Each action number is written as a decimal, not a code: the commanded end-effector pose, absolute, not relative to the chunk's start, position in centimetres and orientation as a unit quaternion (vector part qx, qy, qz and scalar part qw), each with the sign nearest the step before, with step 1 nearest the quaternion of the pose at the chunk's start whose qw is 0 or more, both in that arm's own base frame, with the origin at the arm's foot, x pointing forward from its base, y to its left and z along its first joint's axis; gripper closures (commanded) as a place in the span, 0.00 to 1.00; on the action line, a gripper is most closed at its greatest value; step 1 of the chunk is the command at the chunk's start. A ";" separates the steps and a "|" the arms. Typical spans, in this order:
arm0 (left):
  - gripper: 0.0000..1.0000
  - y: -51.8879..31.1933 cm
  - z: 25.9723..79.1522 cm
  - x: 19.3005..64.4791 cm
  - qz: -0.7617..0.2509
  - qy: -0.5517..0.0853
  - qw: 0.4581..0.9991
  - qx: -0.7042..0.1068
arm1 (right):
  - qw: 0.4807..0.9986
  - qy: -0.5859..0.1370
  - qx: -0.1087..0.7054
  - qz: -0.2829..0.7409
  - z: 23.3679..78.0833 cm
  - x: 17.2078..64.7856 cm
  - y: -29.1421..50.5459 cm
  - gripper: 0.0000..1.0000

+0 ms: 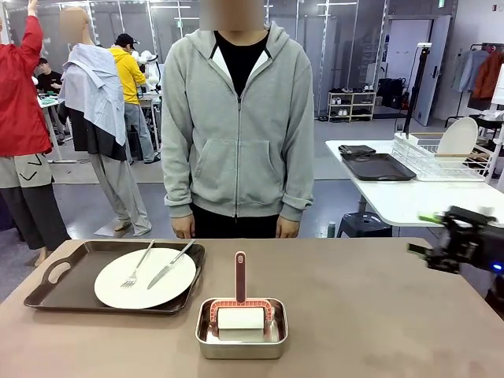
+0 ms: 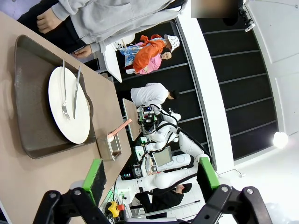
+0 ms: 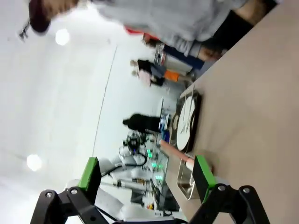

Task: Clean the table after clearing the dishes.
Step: When the right (or left) Handle tray is removed, use the right hand (or left hand) to clean the right (or left) side of the table with the Lint Roller.

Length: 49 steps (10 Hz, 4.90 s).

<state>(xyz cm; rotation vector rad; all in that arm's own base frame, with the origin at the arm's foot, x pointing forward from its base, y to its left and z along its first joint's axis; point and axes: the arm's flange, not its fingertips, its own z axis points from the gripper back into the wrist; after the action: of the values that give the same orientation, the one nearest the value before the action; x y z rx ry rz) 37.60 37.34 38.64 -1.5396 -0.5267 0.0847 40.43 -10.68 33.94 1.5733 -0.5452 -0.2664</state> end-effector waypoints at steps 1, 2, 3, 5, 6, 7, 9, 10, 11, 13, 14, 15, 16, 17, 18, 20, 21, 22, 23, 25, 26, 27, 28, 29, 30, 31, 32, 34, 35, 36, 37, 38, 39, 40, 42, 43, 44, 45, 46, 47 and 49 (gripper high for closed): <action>0.00 37.5 38.7 37.3 0.042 -0.232 0.691 -0.684 | 0.659 -0.242 0.694 -0.162 34.5 38.6 -14.7 0.00; 0.00 37.5 38.7 37.3 0.042 -0.232 0.691 -0.684 | 0.671 -0.240 0.687 -0.144 34.5 36.8 -16.3 0.00; 0.00 37.5 38.7 37.3 0.042 -0.232 0.691 -0.684 | 0.681 -0.240 0.680 -0.127 34.4 34.8 -18.0 0.00; 0.00 37.5 38.7 37.3 0.042 -0.232 0.691 -0.684 | 0.708 -0.235 0.651 -0.140 35.0 30.7 -21.1 0.00; 0.00 37.5 38.7 37.3 0.042 -0.232 0.691 -0.684 | 0.724 -0.238 0.633 -0.137 36.0 29.6 -22.0 0.00; 0.00 37.5 38.7 37.3 0.042 -0.232 0.691 -0.684 | 0.752 -0.227 0.608 -0.116 37.1 29.0 -22.4 0.00; 0.00 37.5 38.7 37.3 0.042 -0.232 0.691 -0.684 | 0.795 -0.193 0.567 -0.093 39.3 28.7 -23.5 0.00; 0.00 37.5 38.7 37.3 0.042 -0.232 0.691 -0.684 | 0.805 -0.181 0.558 -0.091 39.8 28.9 -23.9 0.00; 0.00 37.5 38.7 37.3 0.042 -0.232 0.691 -0.684 | 0.799 -0.162 0.575 -0.064 39.5 29.9 -23.6 0.00; 0.00 37.5 38.7 37.3 0.042 -0.232 0.691 -0.684 | 0.791 -0.204 0.570 -0.089 39.0 28.6 -24.1 0.00; 0.00 37.5 38.7 37.3 0.042 -0.232 0.691 -0.684 | 0.791 -0.204 0.570 -0.089 39.0 28.6 -24.1 0.00; 0.00 37.5 38.7 37.3 0.042 -0.232 0.691 -0.684 | 0.791 -0.204 0.570 -0.089 39.0 28.6 -24.1 0.00; 0.00 37.5 38.7 37.3 0.042 -0.232 0.691 -0.684 | 0.791 -0.204 0.570 -0.089 39.0 28.6 -24.1 0.00; 0.00 37.5 38.7 37.3 0.042 -0.232 0.691 -0.684 | 0.791 -0.204 0.570 -0.089 39.0 28.6 -24.1 0.00; 0.00 37.5 38.7 37.3 0.042 -0.232 0.691 -0.684 | 0.791 -0.204 0.570 -0.089 39.0 28.6 -24.1 0.00; 0.00 37.5 38.7 37.3 0.042 -0.232 0.691 -0.684 | 0.791 -0.204 0.570 -0.089 39.0 28.6 -24.1 0.00; 0.00 37.5 38.7 37.3 0.042 -0.232 0.691 -0.684 | 0.791 -0.204 0.570 -0.089 39.0 28.6 -24.1 0.00; 0.00 37.5 38.7 37.3 0.042 -0.232 0.691 -0.684 | 0.791 -0.204 0.570 -0.089 39.0 28.6 -24.1 0.00; 0.00 37.5 38.7 37.3 0.042 -0.232 0.691 -0.684 | 0.791 -0.204 0.570 -0.089 39.0 28.6 -24.1 0.00; 0.00 37.5 38.7 37.3 0.042 -0.232 0.691 -0.684 | 0.791 -0.204 0.570 -0.089 39.0 28.6 -24.1 0.00; 0.00 37.5 38.7 37.3 0.042 -0.232 0.691 -0.684 | 0.791 -0.204 0.570 -0.089 39.0 28.6 -24.1 0.00; 0.00 37.5 38.7 37.3 0.042 -0.232 0.691 -0.684 | 0.791 -0.204 0.570 -0.089 39.0 28.6 -24.1 0.00; 0.00 37.4 38.6 37.6 0.038 -0.235 0.686 -0.687 | 0.791 -0.204 0.570 -0.089 39.0 28.6 -24.1 0.00; 0.00 35.2 42.3 39.2 -0.048 -0.259 0.692 -0.672 | 0.791 -0.204 0.570 -0.089 39.0 28.6 -24.1 0.00; 0.00 32.0 45.6 41.5 -0.117 -0.237 0.723 -0.638 | 0.791 -0.204 0.570 -0.089 39.0 28.6 -24.1 0.00; 0.00 29.0 47.9 43.5 -0.160 -0.219 0.738 -0.618 | 0.791 -0.204 0.570 -0.089 39.0 28.6 -24.1 0.00; 0.00 25.7 50.2 45.4 -0.197 -0.193 0.764 -0.584 | 0.791 -0.204 0.570 -0.089 39.0 28.6 -24.1 0.00; 0.00 17.2 55.6 48.3 -0.301 -0.148 0.798 -0.500 | 0.791 -0.204 0.570 -0.089 39.0 28.6 -24.1 0.00; 0.00 11.3 58.6 49.1 -0.366 -0.128 0.810 -0.440 | 0.791 -0.204 0.570 -0.089 39.0 28.6 -24.1 0.00; 0.00 4.2 60.9 49.2 -0.440 -0.114 0.810 -0.371 | 0.791 -0.204 0.570 -0.089 39.0 28.6 -24.1 0.00; 0.00 -1.9 61.8 48.7 -0.498 -0.098 0.806 -0.305 | 0.791 -0.204 0.570 -0.089 39.0 28.6 -24.1 0.00; 0.00 -6.9 62.1 48.2 -0.544 -0.097 0.799 -0.237 | 0.791 -0.204 0.570 -0.089 39.0 28.6 -24.1 0.00; 0.00 -10.9 62.0 47.4 -0.575 -0.105 0.789 -0.188 | 0.791 -0.204 0.570 -0.089 39.0 28.6 -24.1 0.00; 0.00 -14.4 61.4 46.5 -0.602 -0.112 0.774 -0.159 | 0.791 -0.204 0.570 -0.089 39.0 28.6 -24.1 0.00; 0.00 -18.0 59.0 44.7 -0.638 -0.120 0.753 -0.111 | 0.791 -0.204 0.570 -0.089 39.0 28.6 -24.1 0.00; 0.00 -18.2 58.8 44.4 -0.637 -0.141 0.749 -0.115 | 0.791 -0.204 0.570 -0.089 39.0 28.6 -24.1 0.00; 0.00 -19.8 61.4 45.9 -0.638 -0.092 0.753 -0.129 | 0.791 -0.204 0.570 -0.089 39.0 28.6 -24.1 0.00; 0.00 -19.8 61.4 45.9 -0.638 -0.092 0.753 -0.129 | 0.791 -0.204 0.570 -0.089 39.0 28.6 -24.1 0.00; 0.00 -19.8 61.4 45.9 -0.638 -0.092 0.753 -0.129 | 0.791 -0.204 0.570 -0.089 39.0 28.6 -24.1 0.00; 0.00 -19.8 61.4 45.9 -0.638 -0.092 0.753 -0.129 | 0.791 -0.204 0.570 -0.089 39.0 28.6 -24.1 0.00; 0.00 -19.8 61.4 45.9 -0.638 -0.092 0.753 -0.129 | 0.791 -0.204 0.570 -0.089 39.0 28.6 -24.1 0.00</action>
<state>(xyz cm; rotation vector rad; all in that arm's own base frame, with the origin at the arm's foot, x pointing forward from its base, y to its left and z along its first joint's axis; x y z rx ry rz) 45.93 -19.80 61.12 -0.2754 -0.2198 -1.3981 28.54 -24.28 38.93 1.2272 -0.4159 -0.1893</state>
